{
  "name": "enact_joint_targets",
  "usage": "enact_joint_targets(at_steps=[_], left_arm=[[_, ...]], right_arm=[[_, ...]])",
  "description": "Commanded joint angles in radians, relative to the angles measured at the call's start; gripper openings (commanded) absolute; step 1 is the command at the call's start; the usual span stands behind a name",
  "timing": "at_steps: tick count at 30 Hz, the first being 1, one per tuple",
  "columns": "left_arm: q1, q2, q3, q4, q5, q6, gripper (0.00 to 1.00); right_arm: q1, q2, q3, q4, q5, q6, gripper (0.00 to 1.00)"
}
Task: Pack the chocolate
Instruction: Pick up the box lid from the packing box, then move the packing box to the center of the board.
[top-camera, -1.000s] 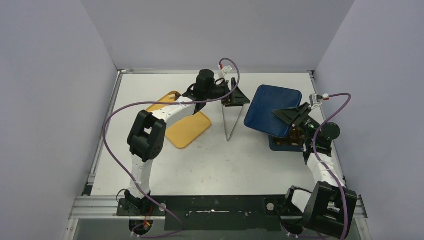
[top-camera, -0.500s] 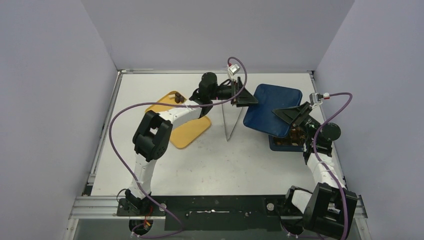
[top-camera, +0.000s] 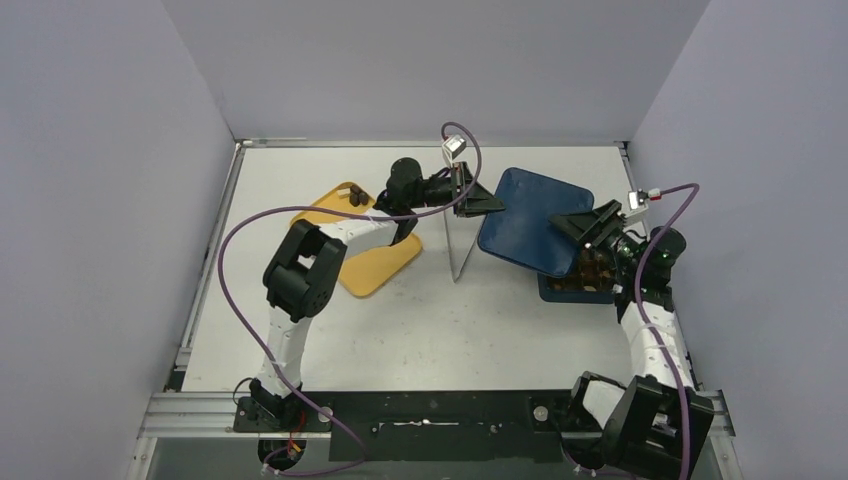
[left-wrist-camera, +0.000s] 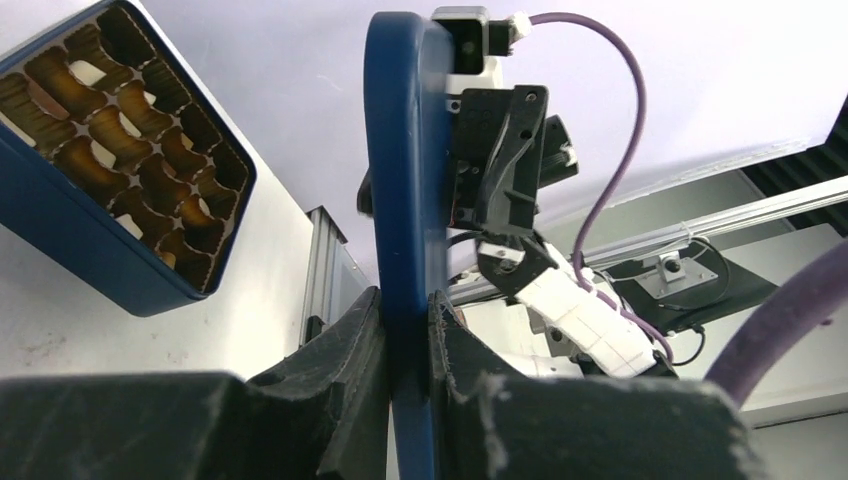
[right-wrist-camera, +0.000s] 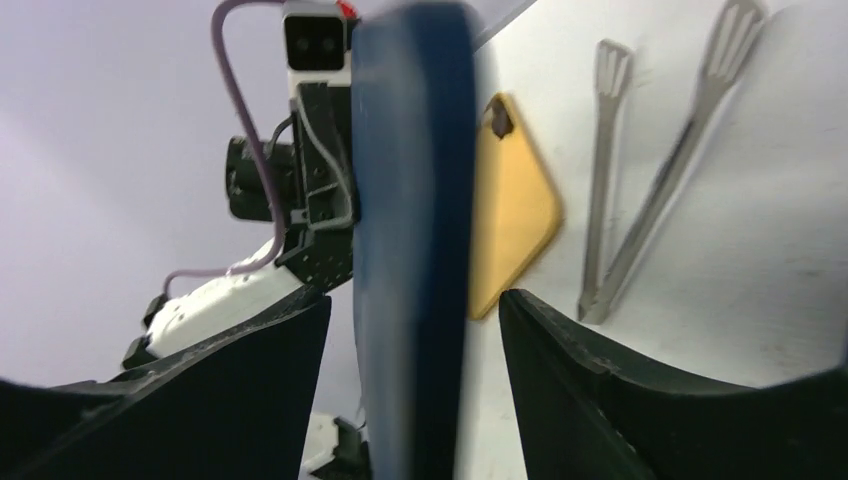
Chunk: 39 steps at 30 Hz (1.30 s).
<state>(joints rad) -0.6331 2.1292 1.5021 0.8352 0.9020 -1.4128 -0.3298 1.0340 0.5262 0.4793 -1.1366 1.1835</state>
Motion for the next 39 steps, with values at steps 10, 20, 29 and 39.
enact_joint_targets(at_steps=[10, 20, 29, 39], left_arm=[[0.000, -0.038, -0.056, 0.113, -0.091, -0.028, 0.00], [-0.002, -0.083, -0.071, -0.135, -0.198, 0.181, 0.00], [-0.036, -0.112, -0.038, -0.253, -0.294, 0.299, 0.00], [-0.048, -0.108, -0.031, -0.267, -0.329, 0.324, 0.00]], right_arm=[[-0.192, -0.105, 0.168, -0.565, 0.197, -0.397, 0.79], [-0.257, 0.033, 0.346, -0.817, 0.601, -0.680, 0.73], [-0.259, 0.328, 0.469, -0.789, 0.938, -0.802, 0.32], [-0.240, 0.543, 0.516, -0.801, 0.976, -0.829, 0.29]])
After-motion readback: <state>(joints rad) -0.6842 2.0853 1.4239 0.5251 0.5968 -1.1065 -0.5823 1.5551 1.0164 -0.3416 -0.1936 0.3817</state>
